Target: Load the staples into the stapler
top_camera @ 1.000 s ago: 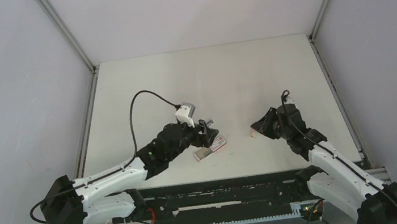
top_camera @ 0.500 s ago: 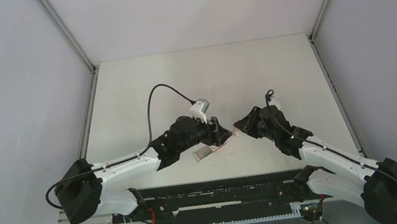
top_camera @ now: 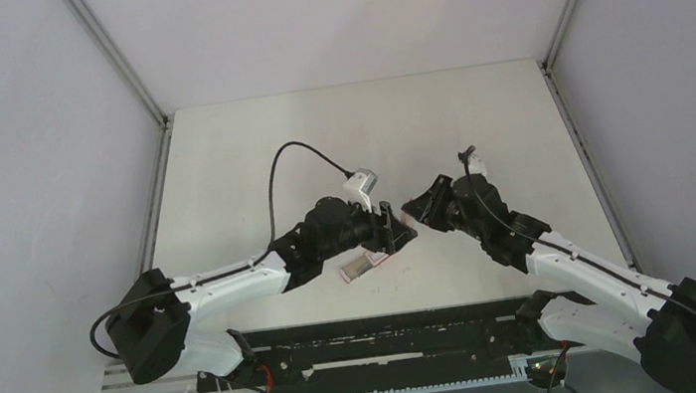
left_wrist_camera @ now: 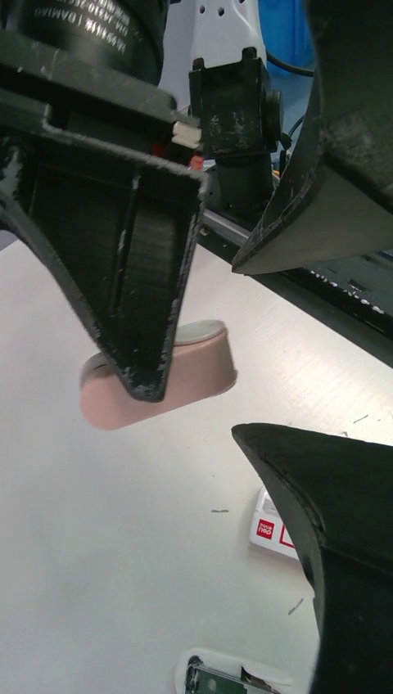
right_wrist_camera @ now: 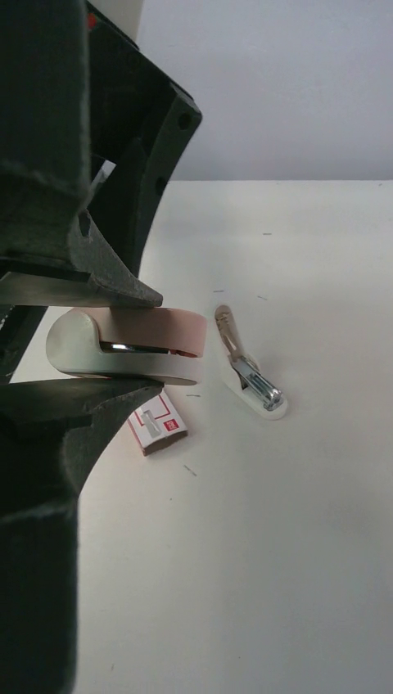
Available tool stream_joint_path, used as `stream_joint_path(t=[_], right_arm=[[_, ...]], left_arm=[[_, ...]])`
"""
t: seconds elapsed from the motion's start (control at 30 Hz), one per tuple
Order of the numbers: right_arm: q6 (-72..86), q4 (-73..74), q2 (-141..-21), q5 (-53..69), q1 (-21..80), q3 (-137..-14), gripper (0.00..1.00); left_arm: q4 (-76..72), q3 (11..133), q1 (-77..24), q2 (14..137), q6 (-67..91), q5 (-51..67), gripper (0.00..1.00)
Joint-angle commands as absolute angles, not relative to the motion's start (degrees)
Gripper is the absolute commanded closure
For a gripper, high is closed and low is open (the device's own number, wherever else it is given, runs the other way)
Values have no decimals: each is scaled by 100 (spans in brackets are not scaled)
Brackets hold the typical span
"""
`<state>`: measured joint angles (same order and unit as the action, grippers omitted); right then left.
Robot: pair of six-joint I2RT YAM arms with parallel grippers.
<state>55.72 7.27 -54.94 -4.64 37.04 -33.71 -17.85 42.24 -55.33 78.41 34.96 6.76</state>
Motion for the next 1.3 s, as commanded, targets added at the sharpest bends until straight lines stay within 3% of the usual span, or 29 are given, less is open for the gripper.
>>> stream_joint_path(t=[0.0,0.27,0.5,0.87,1.0,1.1,1.27], right_arm=[[5322,760,-5210,-287,3815,-3650,100],[5526,979,-4979,-408,4052,-3648,100],[5545,1043,-4863,-763,4326,-3650,100],[5180,1169,-4849,-945,4576,-3652,100],[4927,1333,-4785,-1150,4571,-3648,82],[4698,1415,-4667,-1227,4570,-3647,54],[4156,1397,-4318,-1152,4488,-3661,18]], left_arm=[[-1956,4649,-5546,8025,3460,858,29],[-2169,4824,-5546,8251,3329,640,29],[-2238,4842,-5546,8323,3271,495,35],[-2268,4763,-5546,8167,3036,416,98],[-2260,4560,-5546,7937,2954,187,100],[-2157,4469,-5546,7807,2890,105,100],[-1909,4354,-5544,7598,2762,-78,100]])
